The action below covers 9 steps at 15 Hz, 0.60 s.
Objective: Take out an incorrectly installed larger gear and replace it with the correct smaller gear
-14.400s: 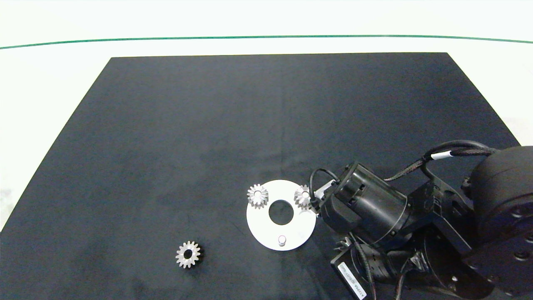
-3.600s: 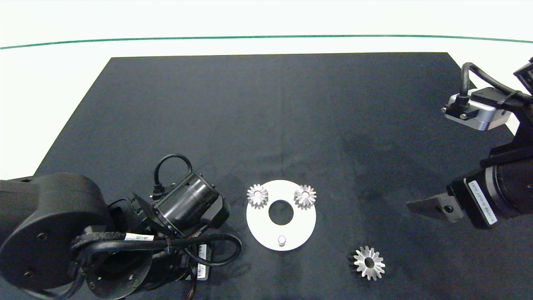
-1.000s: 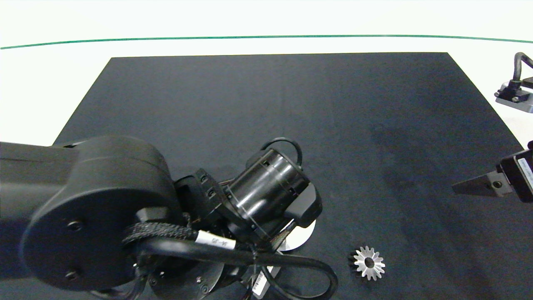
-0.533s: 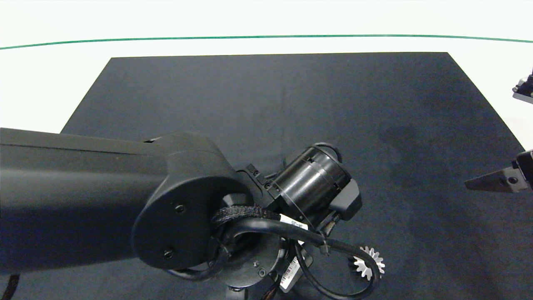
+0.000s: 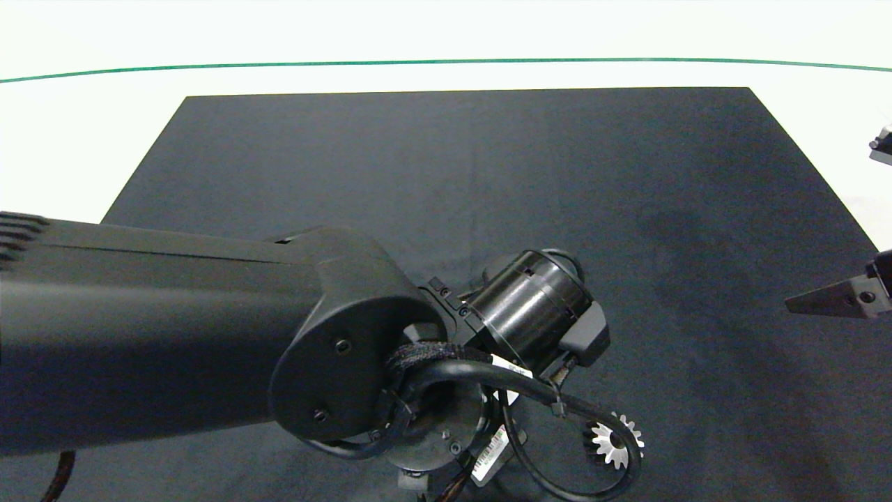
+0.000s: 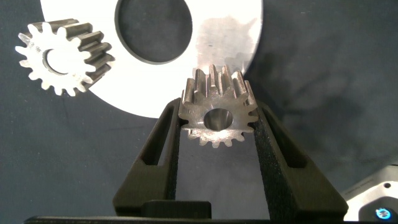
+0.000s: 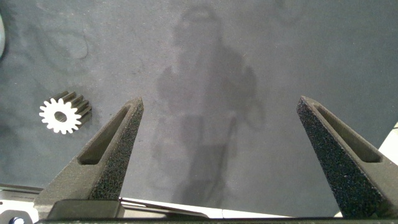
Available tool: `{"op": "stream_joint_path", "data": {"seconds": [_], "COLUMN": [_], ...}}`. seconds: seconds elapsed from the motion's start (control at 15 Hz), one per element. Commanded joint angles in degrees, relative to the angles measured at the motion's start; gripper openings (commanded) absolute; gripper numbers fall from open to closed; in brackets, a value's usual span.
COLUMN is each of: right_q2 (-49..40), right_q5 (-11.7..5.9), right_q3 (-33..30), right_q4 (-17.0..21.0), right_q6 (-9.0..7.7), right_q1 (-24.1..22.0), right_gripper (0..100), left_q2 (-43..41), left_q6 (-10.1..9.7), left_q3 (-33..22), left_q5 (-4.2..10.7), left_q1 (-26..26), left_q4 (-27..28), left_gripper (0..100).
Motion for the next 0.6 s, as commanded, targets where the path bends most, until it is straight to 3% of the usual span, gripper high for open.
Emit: {"op": "stream_joint_path", "data": {"seconds": [0.07, 0.6], "right_q2": [0.03, -0.14], "right_q5": [-0.05, -0.05], "right_q3": [0.07, 0.25], "right_q4": [0.28, 0.28], "right_q6": [-0.08, -0.08], "right_q1": [0.11, 0.11], "right_gripper": [100, 100], "left_q2": [0.14, 0.05], "left_q6": [0.74, -0.49], "left_q3": [0.01, 0.80], "left_q5": [0.27, 0.27], "left_q1": [1.07, 0.63], "left_q4": [0.22, 0.40], "left_gripper": [1, 1]}}
